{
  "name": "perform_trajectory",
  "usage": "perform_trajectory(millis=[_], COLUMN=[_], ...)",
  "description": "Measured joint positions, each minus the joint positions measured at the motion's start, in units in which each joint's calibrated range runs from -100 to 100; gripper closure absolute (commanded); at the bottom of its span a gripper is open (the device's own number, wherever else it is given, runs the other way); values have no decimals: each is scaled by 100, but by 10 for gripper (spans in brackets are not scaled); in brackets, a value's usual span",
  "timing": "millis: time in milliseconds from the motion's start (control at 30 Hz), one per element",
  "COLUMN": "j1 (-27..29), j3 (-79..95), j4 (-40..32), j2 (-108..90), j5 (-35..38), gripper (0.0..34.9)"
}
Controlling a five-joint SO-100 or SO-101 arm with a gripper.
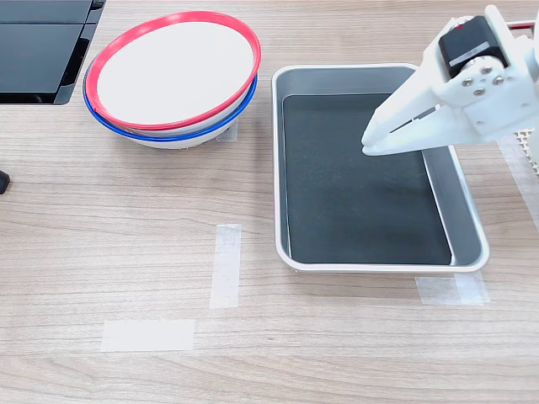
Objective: Lift the stacked dish and set it down on the table.
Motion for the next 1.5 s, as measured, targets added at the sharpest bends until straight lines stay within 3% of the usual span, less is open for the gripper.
perform_trajectory(millis=[100, 233, 500, 767, 967, 1000, 1367, 1400, 1500], j1=[150, 558, 1080, 1354, 1549, 1549, 1558, 1646, 1681], j3=[-726, -2686, -4955, -6697, -7332, -7359, -7550, -7613, -7713], j4=[33, -24, -400, -653, -742, -742, -424, -318, -196], j2=[810, 3402, 6505, 8986, 9838, 9847, 9847, 9795, 9744], j5=[98, 479, 874, 1065, 1211, 1206, 1270, 1275, 1284], gripper=[278, 210, 149, 162, 288, 294, 281, 303, 308])
